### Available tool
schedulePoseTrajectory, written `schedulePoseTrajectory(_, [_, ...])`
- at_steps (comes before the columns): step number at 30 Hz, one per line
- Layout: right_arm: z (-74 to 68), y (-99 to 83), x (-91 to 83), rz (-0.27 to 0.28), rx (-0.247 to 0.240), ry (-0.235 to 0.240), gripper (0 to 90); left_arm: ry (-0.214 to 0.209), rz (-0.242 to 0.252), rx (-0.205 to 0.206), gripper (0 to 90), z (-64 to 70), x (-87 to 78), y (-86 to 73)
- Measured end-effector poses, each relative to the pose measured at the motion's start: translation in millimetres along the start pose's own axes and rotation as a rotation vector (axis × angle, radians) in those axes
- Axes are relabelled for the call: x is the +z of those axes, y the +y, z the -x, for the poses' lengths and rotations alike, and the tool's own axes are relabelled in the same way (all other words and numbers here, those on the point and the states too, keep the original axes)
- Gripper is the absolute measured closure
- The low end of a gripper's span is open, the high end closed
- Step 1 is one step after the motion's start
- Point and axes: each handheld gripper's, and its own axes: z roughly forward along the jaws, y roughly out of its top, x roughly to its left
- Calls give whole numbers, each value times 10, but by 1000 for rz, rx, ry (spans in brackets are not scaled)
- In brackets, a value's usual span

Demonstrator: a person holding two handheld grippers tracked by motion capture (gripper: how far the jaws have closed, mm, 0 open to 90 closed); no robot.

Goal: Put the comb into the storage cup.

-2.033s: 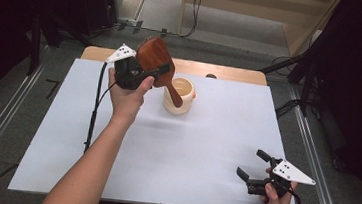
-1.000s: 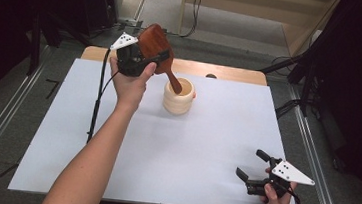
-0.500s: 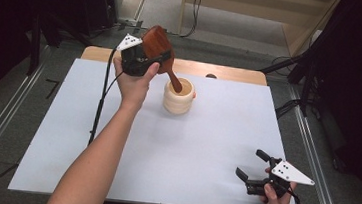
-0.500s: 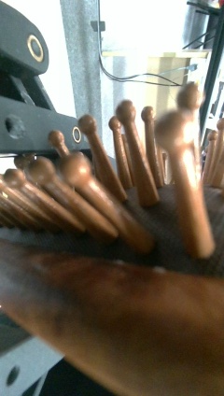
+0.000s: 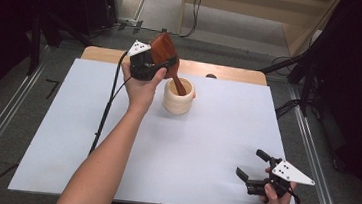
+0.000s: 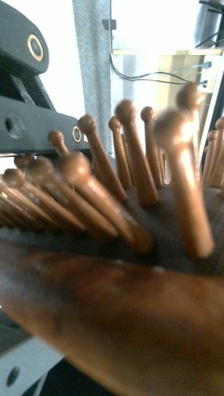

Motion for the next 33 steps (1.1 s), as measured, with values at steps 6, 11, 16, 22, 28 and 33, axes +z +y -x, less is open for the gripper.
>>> schedulePoseTrajectory(6, [3, 1, -1, 0, 0, 0, 0, 8, -16, -6, 535, -14, 57, -80])
schedulePoseTrajectory(11, [4, 0, 1, 1, 1, 0, 0, 16, -29, -17, 535, -32, 102, -154])
schedulePoseTrajectory(16, [4, 0, 0, 3, 4, 1, 0, 22, -40, -26, 535, -45, 132, -207])
schedulePoseTrajectory(22, [9, 0, 1, 4, 3, 2, 0, 30, -54, -35, 533, -53, 186, -279])
schedulePoseTrajectory(28, [11, 0, 1, 5, 3, 3, 0, 30, -59, -46, 532, -50, 233, -325])
schedulePoseTrajectory(33, [8, -1, 1, 3, 0, 2, 0, 32, -67, -54, 531, -54, 272, -383])
